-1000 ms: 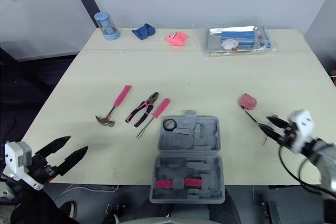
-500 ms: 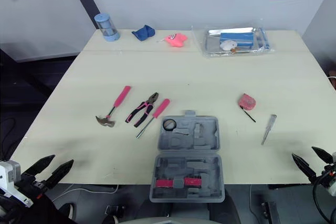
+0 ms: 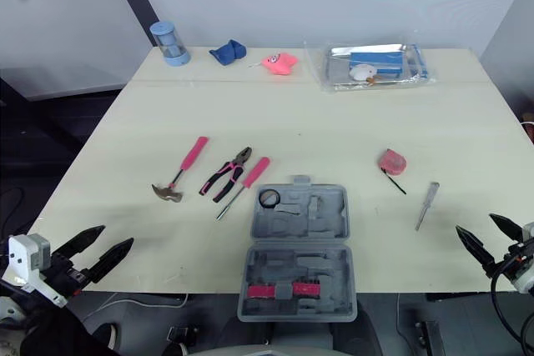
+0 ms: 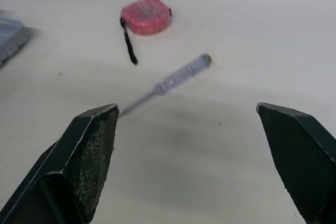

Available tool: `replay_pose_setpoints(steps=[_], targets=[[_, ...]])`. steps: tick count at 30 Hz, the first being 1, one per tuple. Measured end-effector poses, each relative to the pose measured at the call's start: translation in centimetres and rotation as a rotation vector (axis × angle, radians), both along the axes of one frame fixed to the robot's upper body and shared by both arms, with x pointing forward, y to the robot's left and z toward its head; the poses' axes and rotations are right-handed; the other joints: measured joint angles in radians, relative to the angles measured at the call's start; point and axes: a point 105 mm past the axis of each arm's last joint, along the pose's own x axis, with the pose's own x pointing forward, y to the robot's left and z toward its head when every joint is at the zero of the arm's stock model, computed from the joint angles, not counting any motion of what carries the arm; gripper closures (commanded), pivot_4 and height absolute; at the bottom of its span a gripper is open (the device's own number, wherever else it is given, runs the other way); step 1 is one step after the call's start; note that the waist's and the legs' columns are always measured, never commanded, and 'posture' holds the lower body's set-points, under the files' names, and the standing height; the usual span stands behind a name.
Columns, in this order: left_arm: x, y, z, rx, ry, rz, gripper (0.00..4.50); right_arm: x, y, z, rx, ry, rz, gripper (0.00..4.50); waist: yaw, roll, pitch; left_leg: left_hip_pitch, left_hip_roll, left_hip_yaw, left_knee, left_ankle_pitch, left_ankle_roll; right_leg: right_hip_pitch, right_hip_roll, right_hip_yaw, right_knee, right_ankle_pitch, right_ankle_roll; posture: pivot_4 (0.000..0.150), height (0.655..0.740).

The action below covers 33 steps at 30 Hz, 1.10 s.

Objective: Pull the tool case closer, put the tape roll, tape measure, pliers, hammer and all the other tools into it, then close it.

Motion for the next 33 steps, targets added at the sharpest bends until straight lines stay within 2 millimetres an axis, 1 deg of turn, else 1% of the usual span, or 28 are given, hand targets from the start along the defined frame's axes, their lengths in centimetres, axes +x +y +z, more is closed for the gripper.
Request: replay_pose_setpoints(steps=[1, 3, 6, 8, 11, 13, 16, 19, 20, 22, 25, 28, 31, 33], targets=[[0.2, -0.5, 0.1, 0.001, -0.001, -0.022, 0.00, 0.2, 0.6, 0.2, 0.008, -0.001, 0.023, 0.07, 0.000, 0.000, 0.000, 0.000, 0.000, 0.000, 0.000, 0.000, 0.000, 0.000, 0.000, 0.000, 0.000, 0.000, 0.000, 0.150, 0.7400], [1.1, -2.3, 0.7, 0.002, -0.012, -0.084, 0.00, 1.0, 2.2, 0.9, 0.023, -0.006, 0.090, 0.07, -0.001, 0.000, 0.000, 0.000, 0.000, 0.000, 0.000, 0.000, 0.000, 0.000, 0.000, 0.000, 0.000, 0.000, 0.000, 0.150, 0.7400], [2.1, -4.2, 1.6, 0.008, -0.042, -0.157, 0.00, 2.4, 3.4, 1.6, 0.007, -0.012, 0.132, 0.07, 0.000, 0.000, 0.000, 0.000, 0.000, 0.000, 0.001, 0.000, 0.000, 0.000, 0.000, 0.000, 0.000, 0.000, 0.000, 0.150, 0.7400], [2.5, -5.0, 2.2, 0.013, -0.055, -0.183, 0.00, 3.2, 4.0, 1.7, -0.007, -0.014, 0.139, 0.07, 0.000, 0.000, 0.000, 0.000, 0.000, 0.000, 0.001, 0.000, 0.000, 0.000, 0.000, 0.000, 0.000, 0.000, 0.000, 0.150, 0.7400], [3.6, -7.0, 4.0, 0.045, -0.096, -0.281, 0.00, 5.3, 5.4, 1.7, -0.035, -0.021, 0.135, 0.07, 0.001, 0.000, 0.000, 0.000, 0.000, -0.001, 0.001, 0.000, 0.000, 0.000, 0.000, -0.001, 0.001, 0.000, 0.000, 0.150, 0.7400], [3.9, -8.0, 5.0, 0.063, -0.115, -0.335, 0.00, 6.3, 6.1, 1.6, -0.030, -0.026, 0.118, 0.07, 0.001, 0.000, 0.000, 0.000, 0.000, -0.001, 0.001, 0.000, 0.000, 0.000, 0.000, -0.001, 0.001, 0.000, 0.000, 0.150, 0.7400], [4.1, -9.6, 5.8, 0.081, -0.121, -0.420, 0.00, 7.5, 7.4, 1.1, -0.004, -0.020, 0.097, 0.07, 0.000, 0.000, 0.000, -0.001, 0.000, -0.001, 0.001, 0.000, 0.000, 0.000, 0.000, -0.001, 0.001, 0.000, 0.000, 0.150, 0.7400], [4.2, -11.6, 7.1, 0.085, -0.138, -0.519, 0.00, 9.0, 8.9, -0.1, 0.014, 0.018, 0.076, 0.07, 0.000, 0.001, 0.001, -0.001, 0.000, -0.001, 0.001, 0.000, 0.000, 0.000, 0.000, -0.001, 0.001, 0.000, 0.000, 0.150, 0.7400], [4.2, -11.8, 7.3, 0.085, -0.145, -0.529, 0.00, 9.0, 9.1, -0.2, 0.015, 0.024, 0.076, 0.07, 0.000, 0.001, 0.001, -0.001, 0.000, -0.001, 0.001, 0.000, 0.000, 0.000, 0.000, -0.001, 0.001, 0.000, 0.000, 0.150, 0.7400], [4.2, -12.8, 7.9, 0.085, -0.133, -0.587, 0.00, 10.7, 10.1, -0.9, 0.033, 0.060, 0.021, 0.07, -0.004, 0.001, 0.001, -0.001, 0.000, -0.001, 0.001, 0.000, 0.000, -0.001, 0.000, -0.001, 0.001, 0.000, 0.000, 0.150, 0.7400], [4.3, -13.8, 9.3, 0.101, -0.176, -0.645, 0.00, 11.9, 11.4, -1.8, 0.016, 0.101, 0.000, 0.07, -0.002, 0.001, 0.001, -0.001, 0.000, -0.001, 0.001, 0.000, 0.000, -0.001, 0.000, -0.001, 0.001, 0.000, 0.000, 0.150, 0.7400], [4.3, -13.9, 9.4, 0.110, -0.156, -0.660, 0.00, 12.3, 11.5, -2.7, 0.010, 0.148, -0.025, 0.07, 0.000, 0.002, 0.001, -0.002, 0.000, -0.001, 0.001, 0.000, 0.000, -0.001, 0.000, -0.001, 0.001, 0.000, 0.000, 0.150, 0.7400], [4.1, -14.2, 9.8, 0.107, -0.156, -0.678, 0.00, 12.5, 11.6, -3.2, 0.016, 0.184, -0.046, 0.07, -0.001, 0.002, 0.001, -0.002, 0.000, -0.001, 0.001, 0.000, 0.000, -0.001, 0.000, -0.001, 0.001, 0.000, 0.000, 0.150, 0.7400], [4.0, -14.5, 10.1, 0.115, -0.171, -0.693, 0.00, 12.7, 11.6, -3.5, 0.021, 0.207, -0.066, 0.61, -0.002, 0.002, 0.001, -0.002, 0.000, -0.001, 0.001, 0.000, 0.000, -0.001, 0.000, -0.001, 0.001, 0.000, 0.000, 0.150, 0.7400]])
